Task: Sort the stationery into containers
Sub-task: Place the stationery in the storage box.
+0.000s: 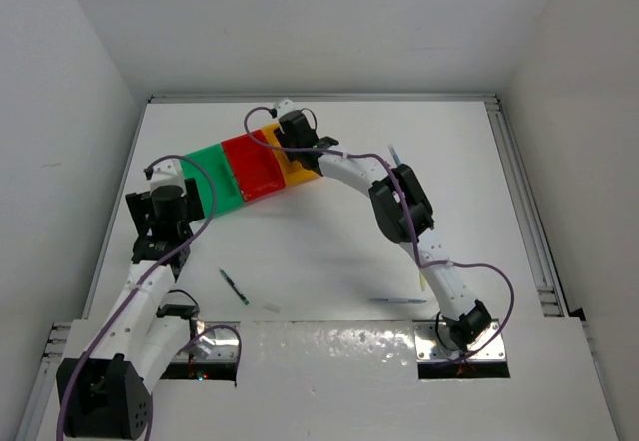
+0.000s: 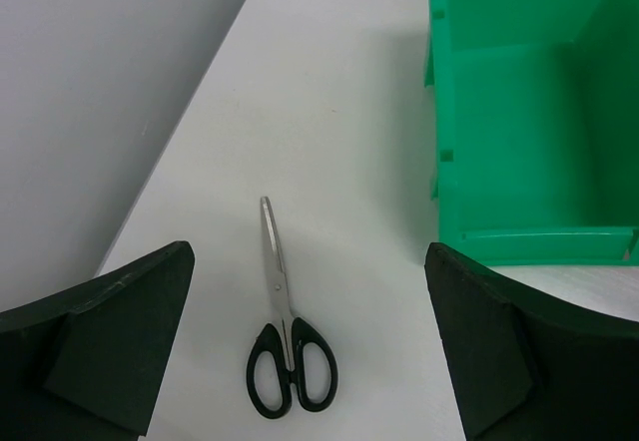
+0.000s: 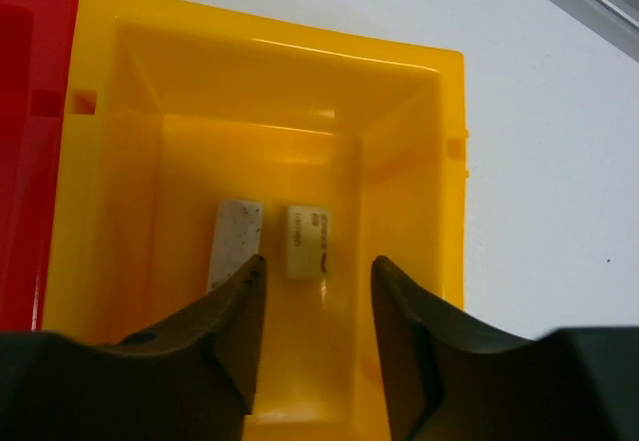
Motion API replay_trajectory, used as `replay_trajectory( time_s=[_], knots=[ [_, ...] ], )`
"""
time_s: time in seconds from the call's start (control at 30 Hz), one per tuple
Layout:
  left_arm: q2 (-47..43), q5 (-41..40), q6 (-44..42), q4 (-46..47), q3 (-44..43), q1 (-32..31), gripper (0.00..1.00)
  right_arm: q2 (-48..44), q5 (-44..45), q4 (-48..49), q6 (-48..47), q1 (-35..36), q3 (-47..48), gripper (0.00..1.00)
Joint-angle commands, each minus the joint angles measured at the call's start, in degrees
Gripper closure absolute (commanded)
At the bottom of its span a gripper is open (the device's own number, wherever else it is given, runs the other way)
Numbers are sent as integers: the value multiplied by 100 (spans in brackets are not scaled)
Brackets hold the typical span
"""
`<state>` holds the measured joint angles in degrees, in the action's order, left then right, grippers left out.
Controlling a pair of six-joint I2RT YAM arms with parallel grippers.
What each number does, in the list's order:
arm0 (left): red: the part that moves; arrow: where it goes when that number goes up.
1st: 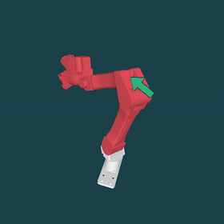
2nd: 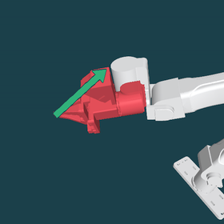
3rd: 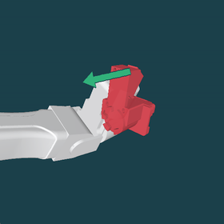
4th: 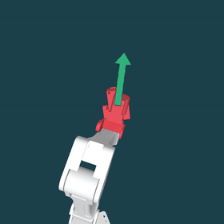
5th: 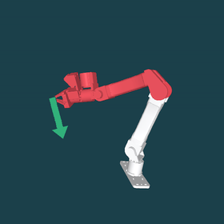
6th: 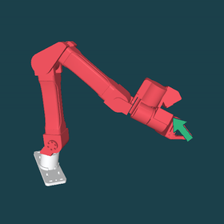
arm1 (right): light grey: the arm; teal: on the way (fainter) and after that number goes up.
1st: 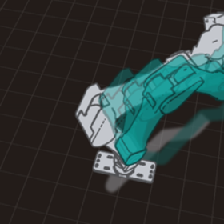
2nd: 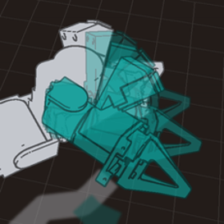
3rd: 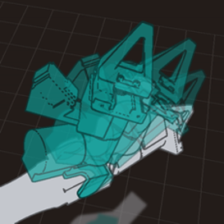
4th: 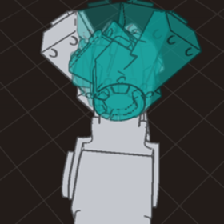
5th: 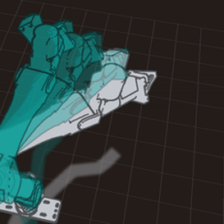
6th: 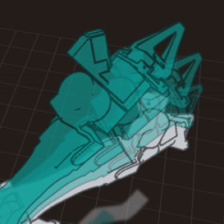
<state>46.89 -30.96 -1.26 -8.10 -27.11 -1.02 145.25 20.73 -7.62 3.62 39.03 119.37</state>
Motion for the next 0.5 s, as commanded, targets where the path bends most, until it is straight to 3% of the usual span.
replay_trajectory(
  time_s=[0.0, 0.2, 0.4, 0.47],
  knots=[
    [13, -7, -15, 2, -276, 75, 0, -488, -104, 269, 104, 0, -80, 53],
    [346, 354, -708, -1157, -1284, 93, 0, -1207, -166, 139, 201, 8, -387, 42],
    [1654, 293, -1140, -3503, -2649, 102, 0, -2271, -385, 15, 639, 8, -1065, 37],
    [1831, 598, -1236, -4294, -3017, 469, 0, -2448, -499, -90, 833, -9, -1092, 37]
  ],
)
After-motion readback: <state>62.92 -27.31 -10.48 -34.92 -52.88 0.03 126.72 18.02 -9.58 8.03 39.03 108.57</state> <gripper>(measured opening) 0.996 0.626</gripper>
